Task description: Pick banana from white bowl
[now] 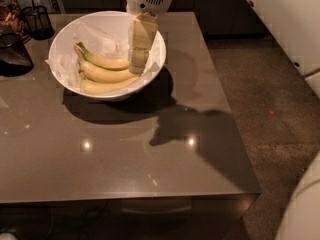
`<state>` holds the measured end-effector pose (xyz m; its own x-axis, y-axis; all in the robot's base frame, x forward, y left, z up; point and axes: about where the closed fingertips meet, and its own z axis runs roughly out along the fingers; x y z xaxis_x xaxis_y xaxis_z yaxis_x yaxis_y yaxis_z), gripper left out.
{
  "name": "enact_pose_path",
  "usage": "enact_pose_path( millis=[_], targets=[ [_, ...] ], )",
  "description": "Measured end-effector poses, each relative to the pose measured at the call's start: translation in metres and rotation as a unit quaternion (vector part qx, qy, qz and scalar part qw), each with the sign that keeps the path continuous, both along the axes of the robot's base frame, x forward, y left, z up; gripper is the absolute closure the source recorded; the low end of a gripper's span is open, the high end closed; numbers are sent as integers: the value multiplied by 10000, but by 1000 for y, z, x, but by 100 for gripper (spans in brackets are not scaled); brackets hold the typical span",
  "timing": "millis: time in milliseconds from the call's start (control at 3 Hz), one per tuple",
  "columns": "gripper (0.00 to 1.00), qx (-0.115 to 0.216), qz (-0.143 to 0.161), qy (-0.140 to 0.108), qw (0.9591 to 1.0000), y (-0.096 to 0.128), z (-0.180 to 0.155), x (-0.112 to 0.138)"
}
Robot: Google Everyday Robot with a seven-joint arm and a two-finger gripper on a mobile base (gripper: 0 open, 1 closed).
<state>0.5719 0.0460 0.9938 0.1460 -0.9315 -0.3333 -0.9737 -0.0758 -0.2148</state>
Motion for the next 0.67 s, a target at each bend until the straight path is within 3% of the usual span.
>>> enact_pose_path(
  millis=[667],
  targets=[
    [21,-107,283,447,9985,34,-35,9]
  ],
)
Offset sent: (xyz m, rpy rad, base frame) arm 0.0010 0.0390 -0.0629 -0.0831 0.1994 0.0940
